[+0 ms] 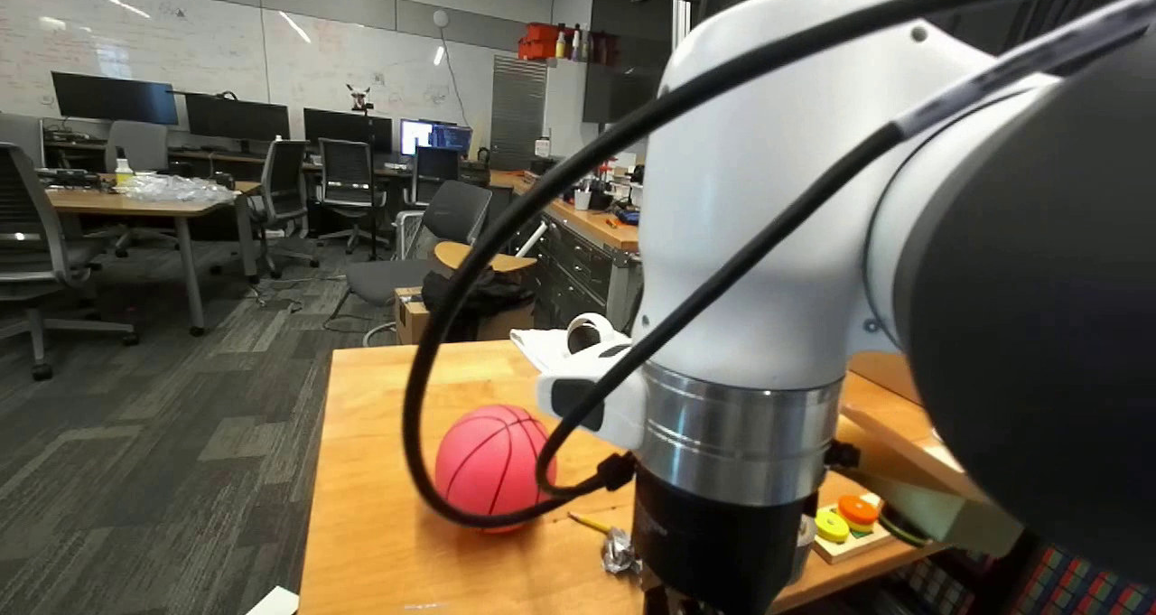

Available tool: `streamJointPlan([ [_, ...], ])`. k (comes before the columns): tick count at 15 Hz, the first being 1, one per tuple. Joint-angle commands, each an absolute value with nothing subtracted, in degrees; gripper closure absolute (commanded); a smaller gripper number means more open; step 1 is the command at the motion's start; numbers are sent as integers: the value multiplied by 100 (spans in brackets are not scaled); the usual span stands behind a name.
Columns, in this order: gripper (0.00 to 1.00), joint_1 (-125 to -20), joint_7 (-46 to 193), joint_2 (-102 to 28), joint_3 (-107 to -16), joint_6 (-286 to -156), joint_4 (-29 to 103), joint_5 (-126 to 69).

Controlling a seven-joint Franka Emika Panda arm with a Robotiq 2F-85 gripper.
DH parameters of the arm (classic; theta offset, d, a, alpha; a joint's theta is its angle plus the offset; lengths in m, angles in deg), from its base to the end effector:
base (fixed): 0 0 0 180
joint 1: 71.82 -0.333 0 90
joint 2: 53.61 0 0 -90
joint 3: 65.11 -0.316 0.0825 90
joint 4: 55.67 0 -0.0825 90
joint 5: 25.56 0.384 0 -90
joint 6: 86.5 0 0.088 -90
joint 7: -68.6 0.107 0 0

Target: Push the ball to the right

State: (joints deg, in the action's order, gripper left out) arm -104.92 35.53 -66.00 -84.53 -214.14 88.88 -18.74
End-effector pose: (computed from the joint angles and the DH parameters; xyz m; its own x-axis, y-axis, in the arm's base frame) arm 0.2621 0.3439 0.3439 0.1613 0.9847 -0.0654 0.9843 -0.1654 -0.0617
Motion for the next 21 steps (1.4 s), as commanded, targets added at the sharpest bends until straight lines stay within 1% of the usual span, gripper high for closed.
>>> streamJointPlan([
  [1,0,-10718,2673,-6173,-8588,-21414,8467,-1577],
  [7,0,-10849,1933,-5789,-8891,-21312,7861,-1631],
  [18,0,-10407,1945,-4468,-8941,-21224,6104,-2750],
  [21,0,-10236,1902,-4040,-8986,-21229,5625,-2773],
])
